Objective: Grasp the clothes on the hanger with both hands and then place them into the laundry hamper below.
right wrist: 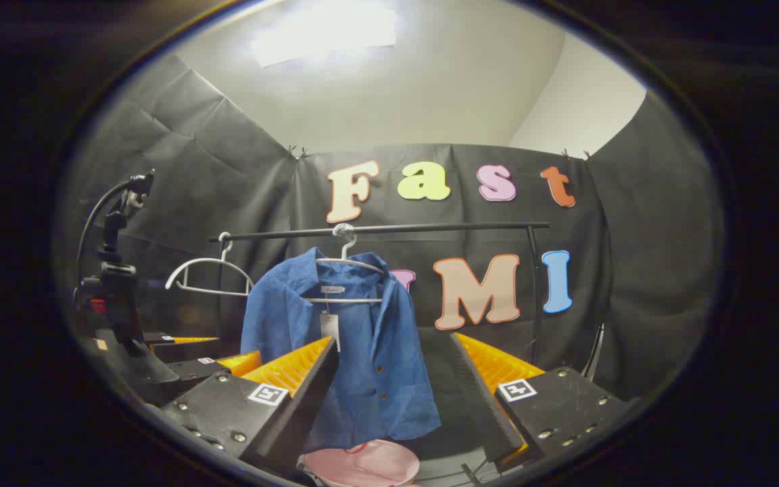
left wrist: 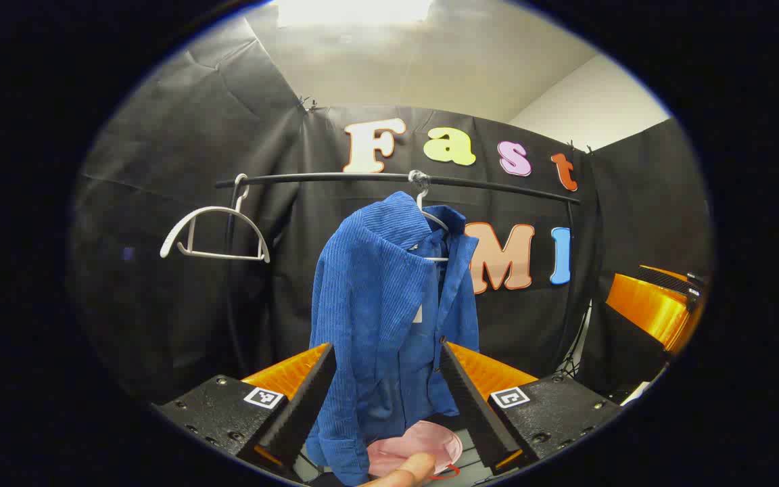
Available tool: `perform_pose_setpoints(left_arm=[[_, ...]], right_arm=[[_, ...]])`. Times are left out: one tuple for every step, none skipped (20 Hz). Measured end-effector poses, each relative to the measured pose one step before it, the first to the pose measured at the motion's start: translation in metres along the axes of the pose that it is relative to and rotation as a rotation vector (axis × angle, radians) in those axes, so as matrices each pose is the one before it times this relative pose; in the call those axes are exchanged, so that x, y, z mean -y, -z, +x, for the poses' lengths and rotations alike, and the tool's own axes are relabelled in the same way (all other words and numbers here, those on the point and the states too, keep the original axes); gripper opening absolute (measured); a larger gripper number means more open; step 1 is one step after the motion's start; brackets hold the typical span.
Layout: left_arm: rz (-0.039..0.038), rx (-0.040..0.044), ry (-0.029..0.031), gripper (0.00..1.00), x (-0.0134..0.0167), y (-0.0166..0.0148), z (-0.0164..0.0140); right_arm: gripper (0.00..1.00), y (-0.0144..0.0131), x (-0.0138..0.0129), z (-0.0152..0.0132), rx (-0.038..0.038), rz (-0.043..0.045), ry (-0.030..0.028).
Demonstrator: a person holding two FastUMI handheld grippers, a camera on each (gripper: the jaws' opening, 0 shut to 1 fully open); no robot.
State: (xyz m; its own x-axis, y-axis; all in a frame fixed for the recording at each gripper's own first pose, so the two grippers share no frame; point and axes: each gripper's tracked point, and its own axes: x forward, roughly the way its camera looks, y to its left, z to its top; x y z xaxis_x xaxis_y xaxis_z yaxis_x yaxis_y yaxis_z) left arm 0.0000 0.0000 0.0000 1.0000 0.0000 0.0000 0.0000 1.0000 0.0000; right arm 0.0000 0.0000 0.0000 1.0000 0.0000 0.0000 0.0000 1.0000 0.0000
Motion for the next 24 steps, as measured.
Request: perform_pose_setpoints(left_arm=[[-0.00835,-0.0012,-0.00698,0.92,-0.00166,-0.00028,0.00084],[-0.00607,0.00339,-0.00559,0.92,-0.00059,0.00048,0.00222],[-0.00053,0.00204,-0.00343,0.96,0.00049,-0.00112,0.00203],[0.00183,-0.00517,-0.00498,0.92,-0.00015,0.00242,0.00044],[0.00109,-0.00604,-0.00185,0.92,0.00139,0.00053,0.00098],[-0.00369,-0.00276,0.00668,0.92,0.00317,-0.00109,0.00065],[-0.0034,0.00184,0.00416,0.93,0.00284,-0.00274,0.00099],[-0.00017,0.00466,-0.00447,0.92,0.00081,-0.00332,0.00177],[0.00562,0.00669,-0.00844,0.93,-0.00032,-0.00392,0.00201],[0.00466,0.00577,-0.0067,0.92,0.00013,-0.00287,0.00206],[0.00345,0.00218,-0.00433,0.92,0.0012,-0.00094,0.00128],[-0.00003,-0.00171,-0.00562,0.92,0.00124,0.00022,0.00243],[-0.00438,-0.00159,-0.00312,0.92,0.00157,-0.00043,0.00341],[-0.00451,-0.00492,0.00272,0.92,0.00365,0.00136,0.00342],[-0.00425,-0.0087,0.0066,0.92,0.00586,0.00226,0.00558],[-0.00371,-0.01118,0.00106,0.94,0.0044,0.00541,0.00605],[0.00293,-0.01291,0.0039,0.95,0.0041,0.00428,0.00719],[0.00734,-0.01064,0.0,0.92,0.00465,0.00387,0.00651],[0.00649,-0.00609,-0.00657,0.92,0.0008,0.00137,0.00751],[0.00735,0.00565,-0.0042,0.92,0.00135,-0.00143,0.00849],[0.01391,0.00925,0.00625,0.92,0.0043,-0.00399,0.00926],[0.00337,0.0007,-0.00805,0.92,0.0007,-0.00052,0.00866],[-0.0009,0.00729,-0.02466,0.92,-0.00473,-0.00247,0.00825],[-0.00296,0.00762,-0.02383,0.92,-0.00562,-0.00308,0.00913]], right_arm=[[0.97,-0.0005,0.00245,-0.00021,0.00363,-0.01341,0.00794],[0.94,0.00228,0.00166,-0.00107,0.00509,-0.01321,0.0079],[0.94,0.00139,0.00205,0.00045,0.00326,-0.01256,0.00509],[0.95,0.00225,0.00091,0.00073,-0.00193,-0.00695,0.00308],[0.96,0.00358,0.0015,0.00236,-0.00561,-0.00196,-0.0008],[0.99,0.00407,0.00052,0.00154,-0.00608,0.00396,-0.00261],[0.97,0.00056,0.00013,0.0017,0.0026,0.00729,-0.00211],[0.94,-0.00135,0.00474,0.00239,0.00297,0.00313,0.00342],[0.96,0.00088,0.00578,0.00258,-0.00368,-0.00191,0.01214],[0.98,0.00167,0.00821,0.00221,-0.00368,0.00125,0.01904],[0.99,-0.00013,0.00599,0.00407,-0.00287,0.00718,0.01125],[0.97,-0.00068,0.00302,0.0056,-0.00165,0.01339,0.00276],[0.97,-0.00061,0.00286,0.0045,0.00148,0.01831,-0.00179],[0.97,-0.00022,0.00276,0.00346,0.00207,0.02036,-0.00377],[0.96,0.00082,0.00158,0.00447,-0.00082,0.01787,-0.00726],[0.94,0.00446,0.00233,0.00613,-0.00557,0.01196,-0.00365],[0.99,0.0048,0.00216,0.00424,-0.00791,0.00525,-0.00017],[0.97,0.00493,0.00252,0.00408,-0.01026,-0.00298,0.00028],[0.97,0.00502,0.00102,0.00561,-0.00676,-0.00968,-0.00028],[0.94,0.00348,0.0002,0.00657,-0.00187,0.00024,0.00247],[1.0,0.00423,-0.00342,0.00737,-0.0033,0.00312,-0.0104],[1.0,0.00597,-0.00482,0.00873,-0.01088,0.00494,-0.01407],[1.0,0.00491,-0.00104,0.00893,-0.01291,0.00341,-0.00007],[0.99,0.00306,0.0019,0.00764,-0.0093,0.00193,-0.00064]])
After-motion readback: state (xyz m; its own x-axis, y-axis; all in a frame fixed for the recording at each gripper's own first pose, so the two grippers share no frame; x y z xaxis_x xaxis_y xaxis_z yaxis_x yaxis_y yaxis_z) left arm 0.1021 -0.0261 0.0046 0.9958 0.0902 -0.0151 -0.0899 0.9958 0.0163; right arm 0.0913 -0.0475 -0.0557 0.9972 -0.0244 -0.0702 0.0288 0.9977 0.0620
